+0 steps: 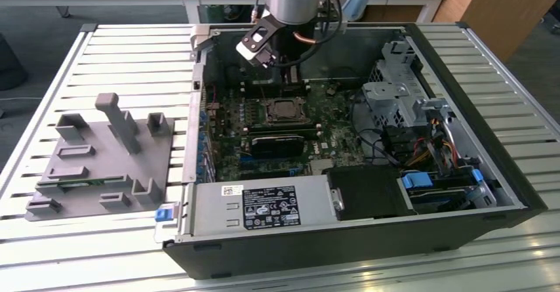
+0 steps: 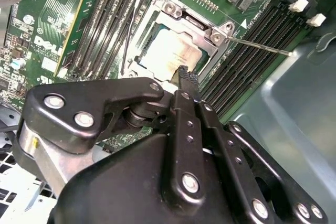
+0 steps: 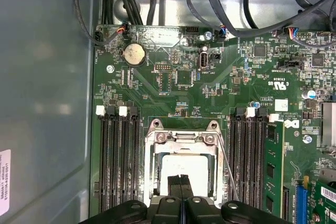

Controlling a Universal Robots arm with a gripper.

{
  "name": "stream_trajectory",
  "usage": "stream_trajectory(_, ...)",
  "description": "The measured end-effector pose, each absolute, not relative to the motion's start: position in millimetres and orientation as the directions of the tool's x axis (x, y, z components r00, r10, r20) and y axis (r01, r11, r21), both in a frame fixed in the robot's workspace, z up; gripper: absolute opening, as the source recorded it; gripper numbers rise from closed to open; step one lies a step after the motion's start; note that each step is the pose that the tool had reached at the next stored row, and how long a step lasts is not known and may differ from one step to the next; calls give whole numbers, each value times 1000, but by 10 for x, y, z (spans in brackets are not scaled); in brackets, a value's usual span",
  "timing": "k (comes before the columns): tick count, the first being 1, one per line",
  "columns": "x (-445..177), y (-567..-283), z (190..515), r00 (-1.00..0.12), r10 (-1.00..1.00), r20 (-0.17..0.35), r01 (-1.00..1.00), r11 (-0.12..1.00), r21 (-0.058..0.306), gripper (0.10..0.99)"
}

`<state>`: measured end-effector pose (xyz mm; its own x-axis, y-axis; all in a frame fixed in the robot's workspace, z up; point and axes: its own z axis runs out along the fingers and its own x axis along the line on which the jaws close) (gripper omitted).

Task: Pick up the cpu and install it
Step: 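Install the first cpu locking lever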

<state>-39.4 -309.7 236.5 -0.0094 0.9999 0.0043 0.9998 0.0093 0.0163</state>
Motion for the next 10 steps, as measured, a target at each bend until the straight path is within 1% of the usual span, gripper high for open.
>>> stream_trajectory(10,-393,-3097,2410,-9,1000,4,1000,9,16,106)
